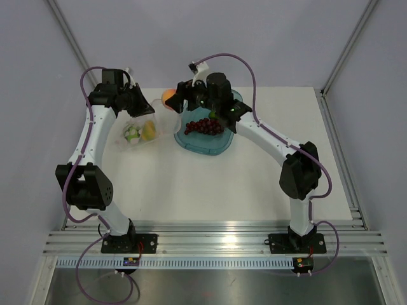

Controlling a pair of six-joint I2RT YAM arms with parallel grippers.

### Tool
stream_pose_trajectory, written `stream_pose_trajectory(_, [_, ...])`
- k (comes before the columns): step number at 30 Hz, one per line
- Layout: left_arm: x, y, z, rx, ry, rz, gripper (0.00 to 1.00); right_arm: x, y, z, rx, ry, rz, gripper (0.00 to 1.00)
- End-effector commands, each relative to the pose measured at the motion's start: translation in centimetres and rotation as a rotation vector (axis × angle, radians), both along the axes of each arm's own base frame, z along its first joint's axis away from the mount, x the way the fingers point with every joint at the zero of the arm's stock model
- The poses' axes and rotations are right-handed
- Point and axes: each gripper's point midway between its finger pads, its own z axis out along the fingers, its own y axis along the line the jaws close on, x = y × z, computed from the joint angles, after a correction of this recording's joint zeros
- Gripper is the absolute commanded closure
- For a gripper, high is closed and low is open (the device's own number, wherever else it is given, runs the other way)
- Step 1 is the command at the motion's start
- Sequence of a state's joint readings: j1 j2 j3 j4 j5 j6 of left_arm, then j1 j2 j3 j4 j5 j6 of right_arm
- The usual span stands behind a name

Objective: Place the food in the zip-top bag and seal the zipper
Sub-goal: Place the fake fruit in the zipper food storage bag.

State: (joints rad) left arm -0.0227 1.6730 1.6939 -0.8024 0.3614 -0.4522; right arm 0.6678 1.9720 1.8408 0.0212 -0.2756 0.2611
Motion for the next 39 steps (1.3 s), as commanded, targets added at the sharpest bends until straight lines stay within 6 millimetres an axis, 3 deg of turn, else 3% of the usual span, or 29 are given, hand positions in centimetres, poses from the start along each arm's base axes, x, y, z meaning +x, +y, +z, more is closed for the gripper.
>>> stream_pose_trajectory(1, [-0.1, -0.6, 3.4, -0.015, -0.106, -0.038, 1.0, -2.4, 1.6, 2.0, 0.042, -0.012, 0.061, 0.4])
stream_pose_trajectory(8, [-0.6, -0.8, 4.4, -0.024, -0.127, -0.049, 1.0, -2.6, 3.9, -2.0, 0.005, 0.077, 0.082, 0.4])
stream_pose_trajectory(9, [-0.8, -0.9, 4.7, -0.029, -0.131, -0.055, 1.0, -2.4, 4.0, -1.9, 0.01, 0.073, 0.078, 0.39])
stream_pose_trajectory(11, [-0.9, -1.0, 5.2, -0.033, -0.143, -0.057, 1.0, -2.1, 4.0, -3.8, -0.027, 0.113, 0.069, 0.39])
stream_pose_trajectory(17, [-1.5, -1.4, 6.6, -0.062, -0.166, -0.068, 1.0, -1.4, 5.1, -5.5, -0.06, 0.146, 0.088, 0.39])
stream_pose_trajectory(18, [-1.6, -1.5, 6.7, -0.066, -0.169, -0.07, 1.0, -1.4, 5.2, -5.1, -0.055, 0.142, 0.094, 0.38])
stream_pose_trajectory(20, [-1.8, -1.6, 7.3, -0.073, -0.182, -0.073, 1.0, -1.5, 5.5, -6.0, -0.083, 0.164, 0.114, 0.21])
stream_pose_trajectory(21, [-1.8, -1.7, 7.5, -0.076, -0.186, -0.075, 1.0, -1.6, 5.6, -5.0, -0.079, 0.152, 0.119, 0.15])
stream_pose_trajectory(23, [-1.9, -1.7, 7.7, -0.077, -0.188, -0.074, 1.0, -2.1, 5.4, -4.8, -0.105, 0.16, 0.138, 0.01])
stream_pose_trajectory(24, [-1.9, -1.6, 7.7, -0.074, -0.188, -0.072, 1.0, -2.6, 5.2, -4.6, -0.113, 0.165, 0.146, 0.01])
stream_pose_trajectory(26, [-1.9, -1.5, 7.8, -0.071, -0.189, -0.067, 1.0, -3.2, 4.4, -2.3, -0.1, 0.127, 0.145, 0.01])
stream_pose_trajectory(28, [-1.7, -1.4, 7.9, -0.068, -0.196, -0.054, 1.0, -3.7, 3.7, -1.8, -0.102, 0.115, 0.131, 0.01])
stream_pose_trajectory(29, [-1.6, -1.4, 7.9, -0.068, -0.195, -0.052, 1.0, -3.9, 2.8, 0.1, -0.088, 0.078, 0.108, 0.01])
stream_pose_trajectory(30, [-1.7, -1.4, 8.0, -0.07, -0.199, -0.052, 1.0, -4.1, 2.3, -0.3, -0.098, 0.079, 0.095, 0.01])
stream_pose_trajectory(31, [-1.6, -1.4, 8.1, -0.069, -0.201, -0.051, 1.0, -4.5, 1.4, 1.3, -0.085, 0.051, 0.074, 0.0])
stream_pose_trajectory(32, [-1.6, -1.4, 8.3, -0.069, -0.205, -0.051, 1.0, -4.0, 0.5, 0.6, -0.115, 0.046, 0.017, 0.07])
stream_pose_trajectory(34, [-1.7, -1.3, 8.4, -0.068, -0.207, -0.049, 1.0, -3.5, -1.7, 1.2, -0.134, 0.037, -0.072, 0.21])
stream_pose_trajectory(36, [-1.8, -1.1, 8.6, -0.065, -0.211, -0.038, 1.0, -1.9, -4.5, -0.7, -0.167, 0.074, -0.181, 0.37])
stream_pose_trajectory(37, [-2.0, -1.1, 8.9, -0.065, -0.221, -0.036, 1.0, -1.6, -5.7, -0.6, -0.155, 0.088, -0.203, 0.39])
stream_pose_trajectory(38, [-2.0, -1.1, 9.0, -0.065, -0.224, -0.034, 1.0, -1.6, -6.5, -2.2, -0.147, 0.151, -0.202, 0.44])
stream_pose_trajectory(39, [-2.0, -1.1, 9.1, -0.069, -0.227, -0.035, 1.0, -0.7, -8.1, -2.5, -0.129, 0.182, -0.229, 0.5])
